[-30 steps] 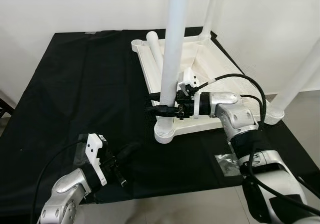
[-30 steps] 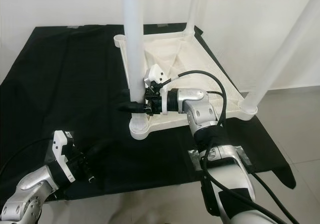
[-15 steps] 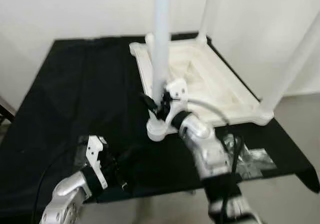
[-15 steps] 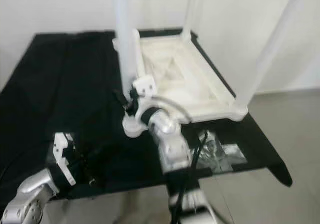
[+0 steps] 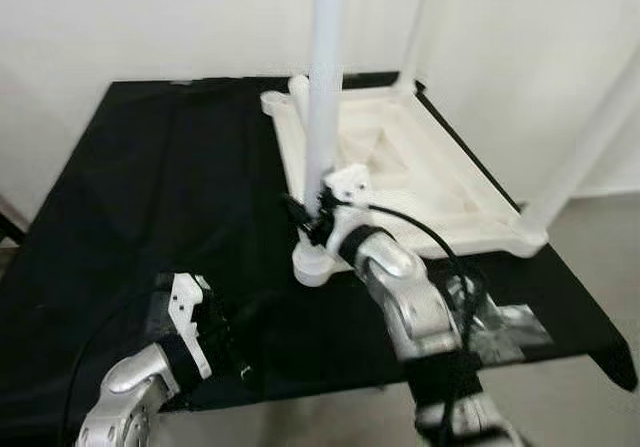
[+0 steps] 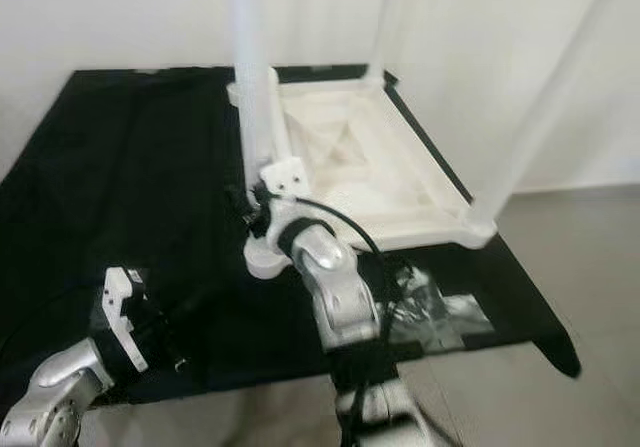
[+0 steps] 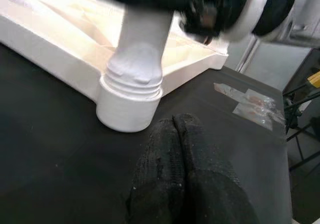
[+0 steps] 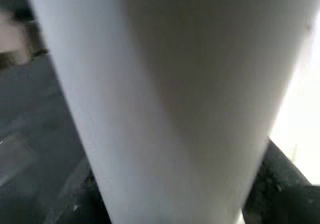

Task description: Building children table

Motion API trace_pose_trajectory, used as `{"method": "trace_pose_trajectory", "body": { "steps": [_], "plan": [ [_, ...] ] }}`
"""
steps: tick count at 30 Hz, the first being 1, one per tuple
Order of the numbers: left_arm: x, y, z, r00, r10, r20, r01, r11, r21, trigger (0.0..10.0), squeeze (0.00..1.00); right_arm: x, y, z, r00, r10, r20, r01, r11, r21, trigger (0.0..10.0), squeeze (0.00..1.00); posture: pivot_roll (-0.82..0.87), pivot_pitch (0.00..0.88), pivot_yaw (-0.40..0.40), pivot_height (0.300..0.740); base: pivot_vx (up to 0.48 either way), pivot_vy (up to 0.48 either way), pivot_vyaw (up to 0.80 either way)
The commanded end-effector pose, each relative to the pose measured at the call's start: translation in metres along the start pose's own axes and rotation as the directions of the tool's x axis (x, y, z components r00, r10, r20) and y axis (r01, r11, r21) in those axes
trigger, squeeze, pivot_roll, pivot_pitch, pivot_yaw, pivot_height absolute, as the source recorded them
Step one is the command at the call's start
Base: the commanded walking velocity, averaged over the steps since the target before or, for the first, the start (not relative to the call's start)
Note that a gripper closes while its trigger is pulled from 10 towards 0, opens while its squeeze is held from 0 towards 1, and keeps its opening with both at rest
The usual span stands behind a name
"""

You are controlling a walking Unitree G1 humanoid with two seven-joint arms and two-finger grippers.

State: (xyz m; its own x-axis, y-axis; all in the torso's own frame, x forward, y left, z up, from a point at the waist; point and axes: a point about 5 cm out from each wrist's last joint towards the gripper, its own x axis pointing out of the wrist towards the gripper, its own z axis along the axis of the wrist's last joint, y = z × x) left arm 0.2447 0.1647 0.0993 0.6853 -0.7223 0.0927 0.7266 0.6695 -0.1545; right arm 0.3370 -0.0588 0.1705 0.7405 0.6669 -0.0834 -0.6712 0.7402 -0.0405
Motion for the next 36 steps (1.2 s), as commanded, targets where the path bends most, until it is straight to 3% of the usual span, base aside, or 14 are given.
{"method": "trace_pose_trajectory", "body": {
  "steps": [1, 3, 5, 6, 7, 9, 10, 11, 18, 20, 27, 30, 31, 36],
  "plan": [
    [-0.002, 0.0, -0.003, 1.0, 0.006, -0.009, -0.006, 1.0, -0.005, 10.0, 0.0, 0.004, 0.003, 0.007, 0.998, 0.054, 0.019, -0.054, 0.999, -0.004, 10.0, 1.0, 0.0, 0.079, -0.055, 0.74, 0.0, 0.0, 0.0],
    [-0.001, 0.0, -0.003, 1.0, 0.005, -0.008, -0.005, 1.0, -0.006, 10.0, 0.0, 0.007, -0.004, 0.032, 0.978, 0.185, 0.097, -0.18, 0.982, -0.058, 10.0, 1.0, 0.0, 0.077, -0.059, 0.74, 0.0, 0.0, 0.0],
    [-0.001, 0.0, -0.003, 1.0, 0.005, -0.008, -0.005, 1.0, -0.006, 10.0, 0.0, 0.007, -0.004, 0.032, 0.978, 0.185, 0.097, -0.18, 0.982, -0.058, 10.0, 1.0, 0.0, 0.077, -0.059, 0.74, 0.0, 0.0, 0.0],
    [-0.001, 0.0, -0.003, 1.0, 0.006, -0.007, -0.006, 1.0, -0.006, 10.0, 0.0, 0.008, -0.006, 0.044, 0.949, 0.289, 0.122, -0.278, 0.955, -0.105, 10.0, 0.4, 0.01, 0.076, -0.06, 0.74, 0.0, 0.0, 0.0],
    [-0.001, 0.0, -0.003, 1.0, 0.006, -0.007, -0.006, 1.0, -0.006, 10.0, 0.0, 0.006, -0.004, 0.052, 0.906, 0.404, 0.125, -0.385, 0.91, -0.153, 10.0, 0.0, 0.01, 0.075, -0.06, 0.74, 0.0, 0.0, 0.0],
    [-0.001, 0.0, -0.003, 1.0, 0.007, -0.007, -0.007, 1.0, -0.006, 10.0, 0.0, 0.005, -0.003, 0.056, 0.864, 0.49, 0.114, -0.465, 0.865, -0.188, 10.0, 0.0, 0.01, 0.075, -0.06, 0.74, 0.0, 0.0, 0.0],
    [0.0, -0.001, -0.003, 1.0, 0.007, -0.007, -0.007, 1.0, -0.006, 10.0, 0.0, 0.003, -0.002, 0.057, 0.8, 0.596, 0.07, -0.569, 0.789, -0.231, 10.0, 0.0, 0.02, 0.073, -0.063, 0.74, 0.0, 0.0, 0.0],
    [0.0, -0.001, -0.003, 1.0, 0.007, -0.007, -0.007, 1.0, -0.006, 10.0, 0.0, 0.004, -0.003, 0.058, 0.782, 0.621, 0.055, -0.595, 0.769, -0.235, 10.0, 0.0, 0.02, 0.071, -0.068, 0.74, 0.0, 0.0, 0.0],
    [-0.001, -0.002, -0.004, 1.0, 0.01, -0.007, -0.01, 1.0, -0.006, 10.0, 0.0, 0.009, -0.009, 0.06, 0.754, 0.656, 0.035, -0.637, 0.742, -0.208, 10.0, 0.0, 0.03, 0.071, -0.074, 0.74, 0.0, 0.0, 0.0],
    [-0.001, -0.003, -0.005, 1.0, 0.013, -0.007, -0.013, 1.0, -0.007, 10.0, 0.0, 0.012, -0.012, 0.053, 0.747, 0.664, 0.015, -0.653, 0.739, -0.165, 0.0, 0.0, 0.03, 0.071, -0.076, 0.74, 0.0, 0.0, 0.0],
    [-0.002, -0.004, -0.005, 1.0, 0.011, -0.007, -0.012, 1.0, -0.012, 10.0, 0.0, 0.006, -0.019, 0.039, 0.749, 0.661, 0.035, -0.653, 0.747, -0.125, 0.0, 0.0, 0.03, 0.071, -0.07, 0.74, 0.0, 0.0, 0.0],
    [-0.003, -0.004, -0.005, 1.0, 0.01, -0.008, -0.01, 1.0, -0.013, 10.0, 0.0, 0.0, -0.027, 0.032, 0.804, 0.591, 0.063, -0.582, 0.804, -0.117, 0.0, 0.0, 0.03, 0.072, -0.07, 0.74, 0.0, 0.0, 0.0],
    [-0.003, -0.003, -0.005, 1.0, 0.01, -0.007, -0.01, 1.0, -0.012, 10.0, 0.0, -0.005, -0.033, 0.022, 0.864, 0.497, 0.08, -0.49, 0.867, -0.086, 0.0, 0.0, 0.02, 0.076, -0.068, 0.74, 0.0, 0.0, 0.0],
    [-0.004, -0.002, -0.003, 1.0, 0.011, -0.005, -0.011, 1.0, -0.011, 10.0, 0.0, -0.011, -0.021, -0.008, 0.961, 0.274, 0.027, -0.273, 0.962, -0.02, 0.0, 0.0, 0.01, 0.084, -0.066, 0.74, 0.0, 0.0, 0.0]
  ]
}}
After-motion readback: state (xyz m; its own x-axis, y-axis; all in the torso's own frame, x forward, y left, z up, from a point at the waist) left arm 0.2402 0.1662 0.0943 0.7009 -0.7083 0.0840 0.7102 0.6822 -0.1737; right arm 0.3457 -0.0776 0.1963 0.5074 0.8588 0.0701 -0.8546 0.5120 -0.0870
